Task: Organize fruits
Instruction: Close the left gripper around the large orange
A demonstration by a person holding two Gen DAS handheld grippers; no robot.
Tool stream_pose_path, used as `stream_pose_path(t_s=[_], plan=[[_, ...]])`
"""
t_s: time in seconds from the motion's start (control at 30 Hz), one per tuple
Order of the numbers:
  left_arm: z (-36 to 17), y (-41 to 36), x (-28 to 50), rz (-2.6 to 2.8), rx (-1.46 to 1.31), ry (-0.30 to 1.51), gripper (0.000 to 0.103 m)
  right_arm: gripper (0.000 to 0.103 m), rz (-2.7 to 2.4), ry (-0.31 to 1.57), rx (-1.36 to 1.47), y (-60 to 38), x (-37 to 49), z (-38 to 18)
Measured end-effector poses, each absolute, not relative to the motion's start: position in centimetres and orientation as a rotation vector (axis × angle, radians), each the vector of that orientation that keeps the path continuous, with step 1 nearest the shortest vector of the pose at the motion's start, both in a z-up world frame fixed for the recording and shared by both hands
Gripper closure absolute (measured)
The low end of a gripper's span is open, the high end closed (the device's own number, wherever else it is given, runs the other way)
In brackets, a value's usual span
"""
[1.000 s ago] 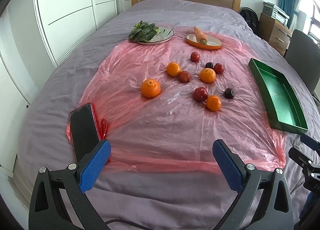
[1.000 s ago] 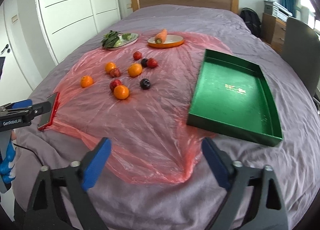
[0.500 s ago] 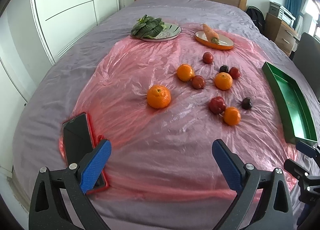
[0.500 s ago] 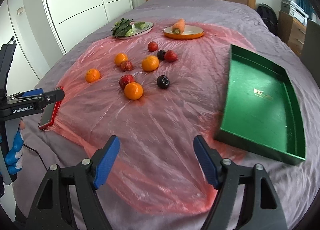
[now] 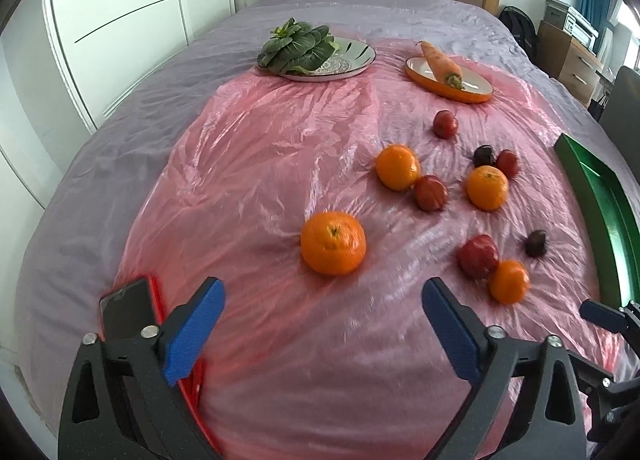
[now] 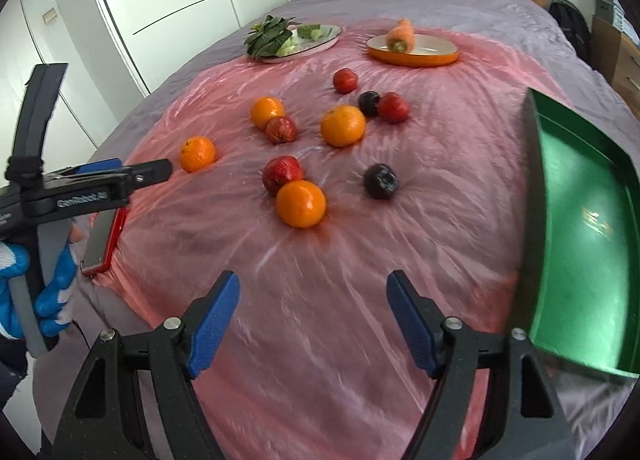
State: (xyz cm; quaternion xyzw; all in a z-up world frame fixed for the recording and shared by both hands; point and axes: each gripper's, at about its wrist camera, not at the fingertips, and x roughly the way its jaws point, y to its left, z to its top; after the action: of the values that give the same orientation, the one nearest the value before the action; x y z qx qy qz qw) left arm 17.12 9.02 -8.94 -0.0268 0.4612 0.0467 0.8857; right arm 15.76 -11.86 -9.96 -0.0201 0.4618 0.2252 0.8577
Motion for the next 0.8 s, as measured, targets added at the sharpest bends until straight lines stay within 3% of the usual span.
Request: stream_pose_path(t_s=[0.1, 0.27, 0.37, 0.53, 0.67, 0.8], plan=[[-9.6, 9.2, 18.4, 0.101, -0.044, 0.966, 0.011, 0.006, 0.500, 0.993, -0.044, -11.0, 17.1, -10.5], [-10.4, 9.7, 19.8, 0.102, -0.038, 0.971, 0.014, 0.007, 0.514, 0.995, -0.045, -9.9, 19.2, -11.0], [-10.9, 10.0, 20.3, 0.101, -0.039, 0.974, 0.016, 0.019, 0.528, 1.004, -0.044, -9.4, 20.5, -11.3], [-11.5, 10.5, 20.9, 0.098, -0.047, 0.981, 0.021, 0.022, 0.530, 1.013, -0.049, -8.9, 21.9, -12.0], [-12.1, 10.6, 21.3, 0.092, -0.058, 0.991, 0.024, 0.040, 0.540, 1.033, -0.051, -8.5, 22.7, -12.8], [-12.5, 10.5, 21.5, 0.080, -0.062, 0.996, 0.029, 0.046, 0.546, 1.046, -0.061, -7.9, 23.0, -13.5]])
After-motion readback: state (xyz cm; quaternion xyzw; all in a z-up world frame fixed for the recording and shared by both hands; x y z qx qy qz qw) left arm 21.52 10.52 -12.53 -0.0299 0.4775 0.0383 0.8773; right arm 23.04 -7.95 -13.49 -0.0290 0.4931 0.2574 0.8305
